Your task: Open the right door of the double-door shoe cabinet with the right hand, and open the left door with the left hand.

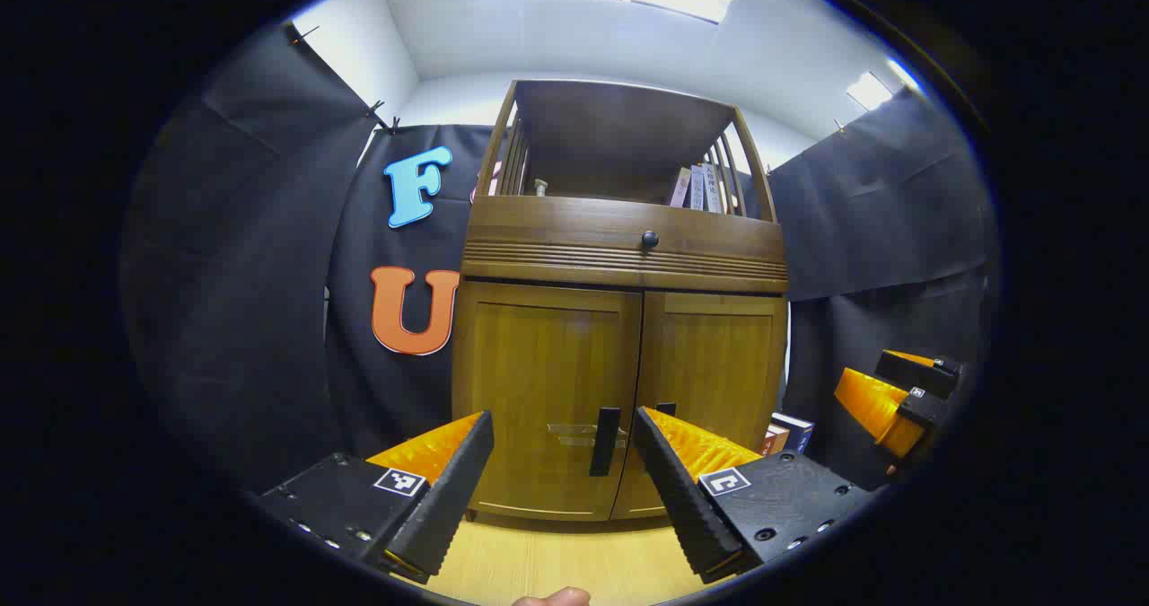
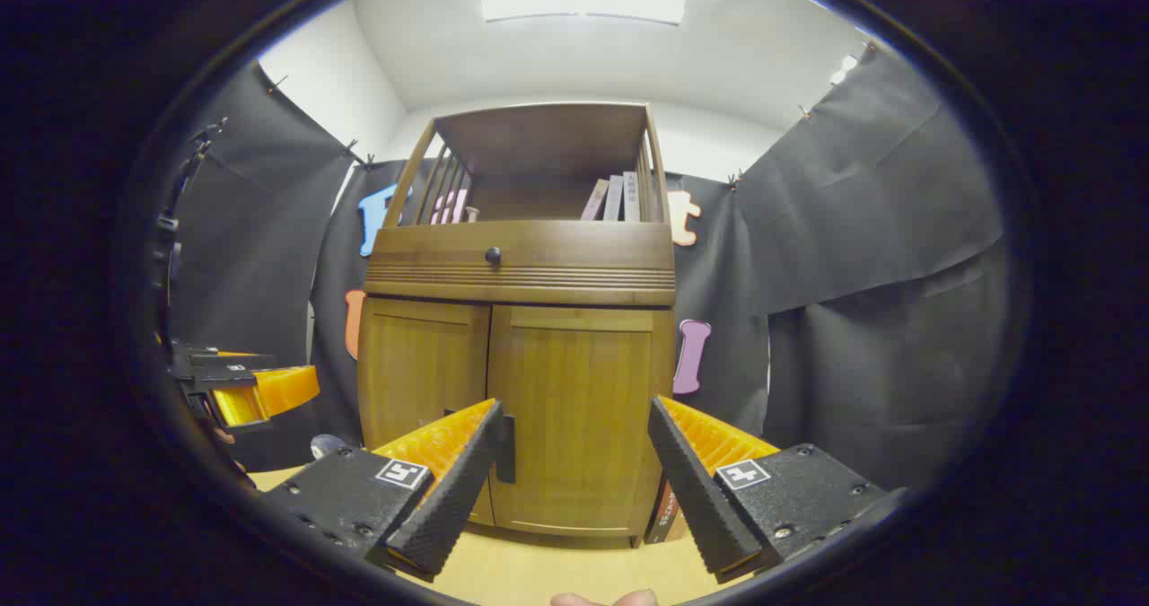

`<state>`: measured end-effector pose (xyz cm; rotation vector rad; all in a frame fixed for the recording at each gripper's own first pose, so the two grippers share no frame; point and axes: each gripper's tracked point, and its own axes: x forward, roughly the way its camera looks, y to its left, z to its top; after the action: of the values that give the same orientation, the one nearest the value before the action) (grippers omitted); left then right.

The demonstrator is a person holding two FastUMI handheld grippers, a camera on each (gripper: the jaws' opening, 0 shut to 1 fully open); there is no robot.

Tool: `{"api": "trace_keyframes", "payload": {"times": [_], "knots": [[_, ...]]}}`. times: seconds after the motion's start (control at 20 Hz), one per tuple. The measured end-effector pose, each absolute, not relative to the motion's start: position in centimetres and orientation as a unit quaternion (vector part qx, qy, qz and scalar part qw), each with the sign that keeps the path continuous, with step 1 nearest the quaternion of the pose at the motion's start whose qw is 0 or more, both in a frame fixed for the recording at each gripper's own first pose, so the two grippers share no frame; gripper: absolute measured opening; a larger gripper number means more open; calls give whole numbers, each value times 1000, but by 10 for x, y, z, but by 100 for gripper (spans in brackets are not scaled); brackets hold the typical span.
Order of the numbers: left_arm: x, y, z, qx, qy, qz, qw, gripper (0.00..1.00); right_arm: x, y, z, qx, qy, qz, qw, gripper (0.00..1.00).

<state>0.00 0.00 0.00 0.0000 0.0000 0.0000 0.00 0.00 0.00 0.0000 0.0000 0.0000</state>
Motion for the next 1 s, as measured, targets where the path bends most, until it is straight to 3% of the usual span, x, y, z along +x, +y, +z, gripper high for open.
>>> {"api": "trace_keyframes", "payload": {"times": [0.1,0.15,0.55,0.6,0.65,0.7,0.85,0.9,0.95,1.0], "knots": [[-2,-1,3,2,-3,4,1000,94,5,0,-1,-4,1,4,1000,99],[-3,-6,3,7,-1,3,1000,100,7,-1,1,-5,-1,3,1000,100],[-5,-18,3,16,12,15,1000,100,19,-12,5,2,-4,0,1000,100],[-5,-14,4,15,9,21,1000,94,23,-12,5,5,-2,1,1000,100],[-2,-11,6,13,9,28,999,100,25,-11,6,7,0,4,1000,100],[-2,-8,7,13,7,33,999,95,27,-10,6,8,5,7,1000,100],[-1,-1,11,20,5,42,999,95,32,0,3,3,24,24,999,100],[-1,1,10,25,7,46,999,100,33,4,0,-1,29,28,999,100],[-2,2,10,27,5,46,999,94,34,7,-1,-3,34,30,999,100],[-1,1,10,30,5,45,999,95,36,12,-2,-3,39,33,999,100]]}}
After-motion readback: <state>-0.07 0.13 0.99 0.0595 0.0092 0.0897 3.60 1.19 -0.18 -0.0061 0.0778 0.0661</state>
